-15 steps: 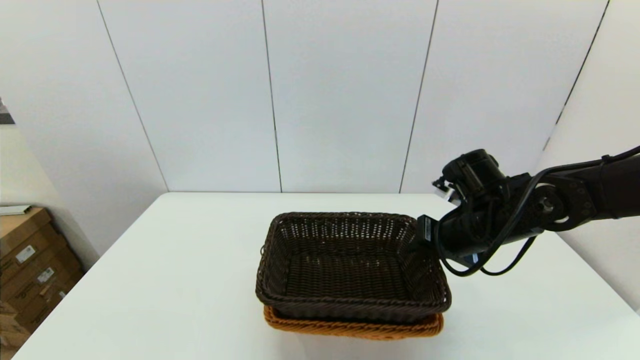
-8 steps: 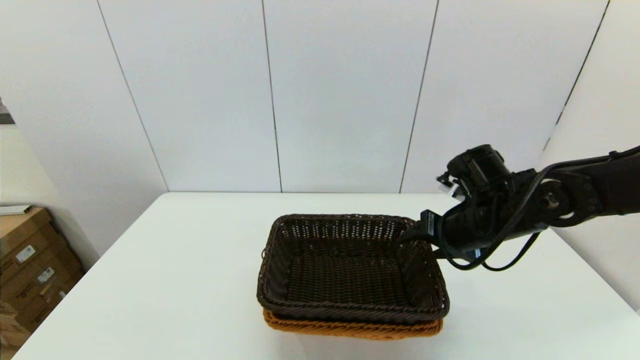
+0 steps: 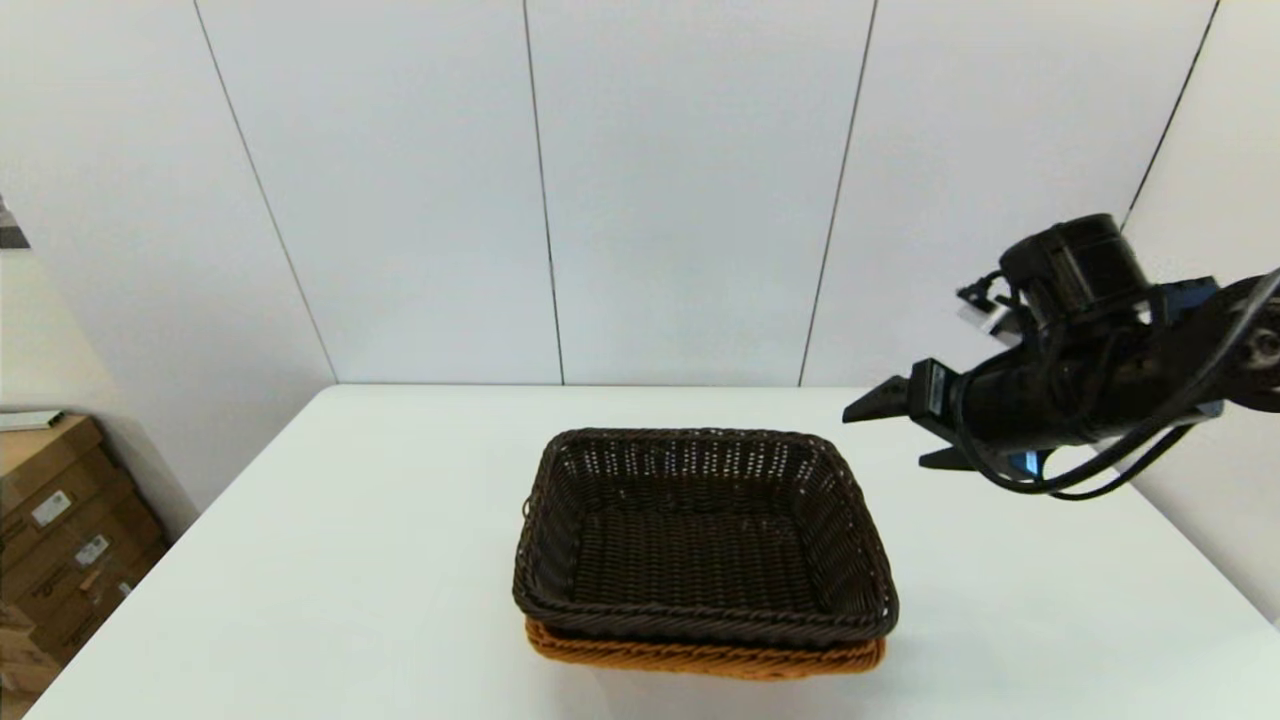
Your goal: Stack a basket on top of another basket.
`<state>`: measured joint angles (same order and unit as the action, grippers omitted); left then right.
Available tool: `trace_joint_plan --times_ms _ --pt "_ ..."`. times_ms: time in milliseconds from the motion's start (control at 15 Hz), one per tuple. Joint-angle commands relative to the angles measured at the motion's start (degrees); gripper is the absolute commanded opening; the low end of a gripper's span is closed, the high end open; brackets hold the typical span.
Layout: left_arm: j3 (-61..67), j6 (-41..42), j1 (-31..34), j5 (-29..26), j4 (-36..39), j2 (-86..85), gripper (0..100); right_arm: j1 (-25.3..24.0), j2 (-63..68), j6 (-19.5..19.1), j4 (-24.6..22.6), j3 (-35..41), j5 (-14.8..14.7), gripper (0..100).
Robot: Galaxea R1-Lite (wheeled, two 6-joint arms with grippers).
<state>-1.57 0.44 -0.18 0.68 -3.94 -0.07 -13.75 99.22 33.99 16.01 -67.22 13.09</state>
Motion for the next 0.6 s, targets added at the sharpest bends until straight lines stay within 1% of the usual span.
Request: trace_joint_plan --times_ms 67,133,200,333,467,533,600 --pt "0.0 0.0 0.0 0.0 0.0 0.0 100 0.1 -13.3 -2.5 3.9 0.9 -1.8 100" --pt "0.0 0.0 0.0 0.0 0.0 0.0 100 -0.3 -17.0 -4.0 5.1 1.6 -4.0 100" --pt "0.1 0.0 0.0 0.0 0.0 0.0 100 -1.5 -21.9 -6.7 6.3 3.1 -7.5 100" --pt "0.0 0.0 0.0 0.0 0.0 0.0 100 -3.1 -30.2 -9.8 7.9 7.0 -11.9 100" --pt "0.0 0.0 0.0 0.0 0.0 0.0 100 -3.7 -39.4 -12.8 9.1 12.6 -14.1 100" --pt "0.0 0.0 0.0 0.0 0.0 0.0 100 -3.7 -43.8 -13.6 9.3 15.5 -14.5 100" --pt "0.0 0.0 0.0 0.0 0.0 0.0 100 -3.7 -49.5 -14.4 9.3 20.1 -14.5 100"
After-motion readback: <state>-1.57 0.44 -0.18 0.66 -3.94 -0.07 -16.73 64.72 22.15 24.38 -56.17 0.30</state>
